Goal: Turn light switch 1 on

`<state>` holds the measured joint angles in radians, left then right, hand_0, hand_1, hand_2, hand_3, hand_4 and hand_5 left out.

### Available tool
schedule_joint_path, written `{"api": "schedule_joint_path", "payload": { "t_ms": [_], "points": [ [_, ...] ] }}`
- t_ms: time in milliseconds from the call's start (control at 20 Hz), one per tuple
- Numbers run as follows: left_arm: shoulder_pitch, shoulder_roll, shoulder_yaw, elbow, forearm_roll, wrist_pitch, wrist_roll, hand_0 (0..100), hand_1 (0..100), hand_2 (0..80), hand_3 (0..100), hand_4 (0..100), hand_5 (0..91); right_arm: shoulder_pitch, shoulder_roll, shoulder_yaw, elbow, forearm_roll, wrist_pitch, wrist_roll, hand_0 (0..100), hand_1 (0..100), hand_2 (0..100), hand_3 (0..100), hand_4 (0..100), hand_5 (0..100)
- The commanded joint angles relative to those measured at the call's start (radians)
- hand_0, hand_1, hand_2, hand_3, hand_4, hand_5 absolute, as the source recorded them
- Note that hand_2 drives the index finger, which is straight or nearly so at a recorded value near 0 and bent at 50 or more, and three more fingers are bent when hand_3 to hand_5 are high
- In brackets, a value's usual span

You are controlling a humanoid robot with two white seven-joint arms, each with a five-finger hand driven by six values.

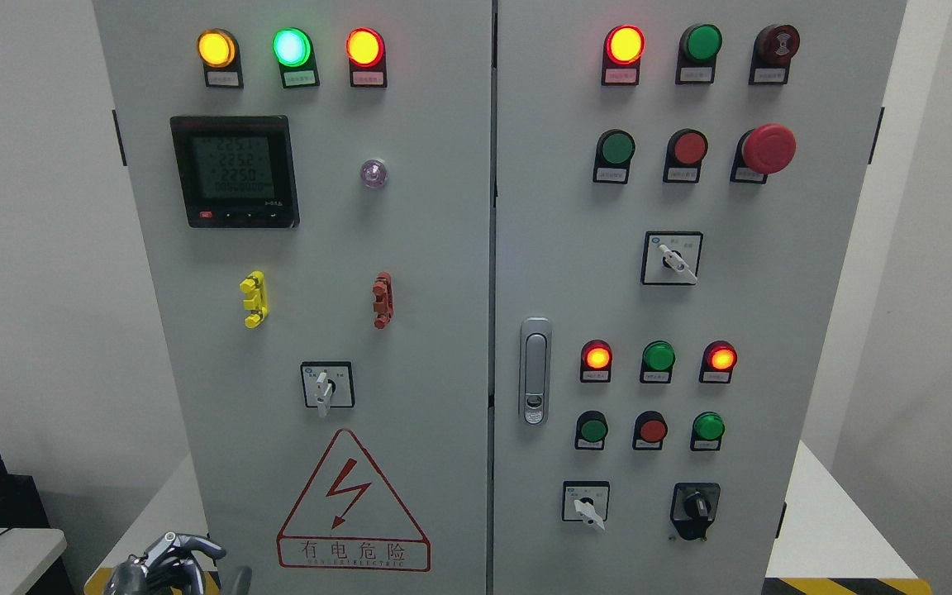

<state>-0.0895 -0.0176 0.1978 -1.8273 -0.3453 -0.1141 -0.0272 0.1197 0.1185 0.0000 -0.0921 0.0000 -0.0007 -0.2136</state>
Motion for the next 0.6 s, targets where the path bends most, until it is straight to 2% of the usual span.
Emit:
{"api": "schedule_joint_path", "payload": {
  "t_ms": [0, 100, 401, 551],
  "points": [
    [-0.070, -0.067, -0.161, -0.017, -0.067, 0.069, 0.062, 7, 53, 53.4, 95, 94, 76.7, 0.000, 0.000, 0.023, 0.000, 0.005, 0.001, 0.000, 12, 39, 0, 0, 0, 0],
    [-0.090, -0.070, -0.178, -0.015, -0.067, 0.106, 0.110, 8, 54, 53.7, 96, 94, 77.2, 0.000, 0.000, 0.023, 0.000, 0.005, 0.001, 0.000, 12, 39, 0, 0, 0, 0],
    [-0.136, -0.077, -0.235, -0.010, -0.069, 0.203, 0.185, 10, 55, 53.9, 96, 95, 79.7, 0.000, 0.000, 0.023, 0.000, 0.005, 0.001, 0.000, 12, 39, 0, 0, 0, 0],
    [-0.170, -0.079, -0.238, -0.010, -0.069, 0.235, 0.193, 11, 56, 54.0, 96, 95, 79.9, 0.000, 0.000, 0.023, 0.000, 0.005, 0.001, 0.000, 12, 39, 0, 0, 0, 0]
  ]
}}
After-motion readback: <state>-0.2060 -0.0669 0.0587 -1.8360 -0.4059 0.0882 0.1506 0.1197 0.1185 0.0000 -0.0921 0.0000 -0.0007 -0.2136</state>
